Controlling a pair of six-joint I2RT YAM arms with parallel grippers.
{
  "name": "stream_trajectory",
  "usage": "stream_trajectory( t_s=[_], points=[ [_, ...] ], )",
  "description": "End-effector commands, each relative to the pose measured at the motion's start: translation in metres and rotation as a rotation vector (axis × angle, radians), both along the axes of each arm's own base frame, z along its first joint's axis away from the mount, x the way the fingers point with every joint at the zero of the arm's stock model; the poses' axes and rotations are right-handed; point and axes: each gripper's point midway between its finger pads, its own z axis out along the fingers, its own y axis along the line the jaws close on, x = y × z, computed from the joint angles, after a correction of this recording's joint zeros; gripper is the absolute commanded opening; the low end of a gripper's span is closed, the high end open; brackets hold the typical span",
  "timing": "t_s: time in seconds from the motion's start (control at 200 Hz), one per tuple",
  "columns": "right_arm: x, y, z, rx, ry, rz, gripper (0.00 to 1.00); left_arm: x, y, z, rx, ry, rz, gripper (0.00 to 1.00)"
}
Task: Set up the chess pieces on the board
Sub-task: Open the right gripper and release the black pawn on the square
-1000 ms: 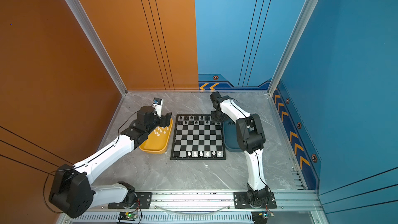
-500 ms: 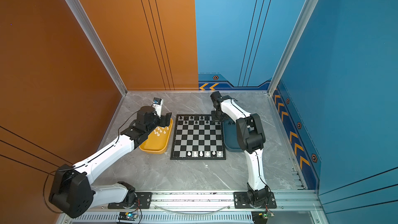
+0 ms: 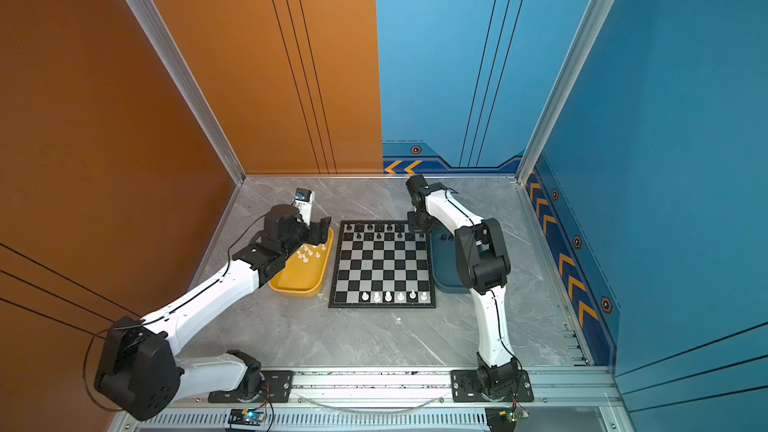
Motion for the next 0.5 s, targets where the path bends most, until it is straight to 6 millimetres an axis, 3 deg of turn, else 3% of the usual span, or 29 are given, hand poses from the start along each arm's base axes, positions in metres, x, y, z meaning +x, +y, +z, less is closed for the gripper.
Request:
stream_trajectory(
  t_s=[0.0,0.355,0.491],
  points=[
    [0.0049,-0.0014,-0.0036,0.000,0.000,-0.010,0.00,0.0024,0.0053,-0.0027,0.017,0.002,0.017,0.82],
    [-0.0003,0.0010,-0.0080,0.009,0.021,-0.006,0.00,0.0022,0.0054,-0.0033,0.018,0.004,0.017,0.82],
    [-0.0019,0.0030,-0.0092,0.012,0.027,-0.001,0.06,0.0014,0.0059,-0.0028,0.018,0.002,0.018,0.82]
  ],
)
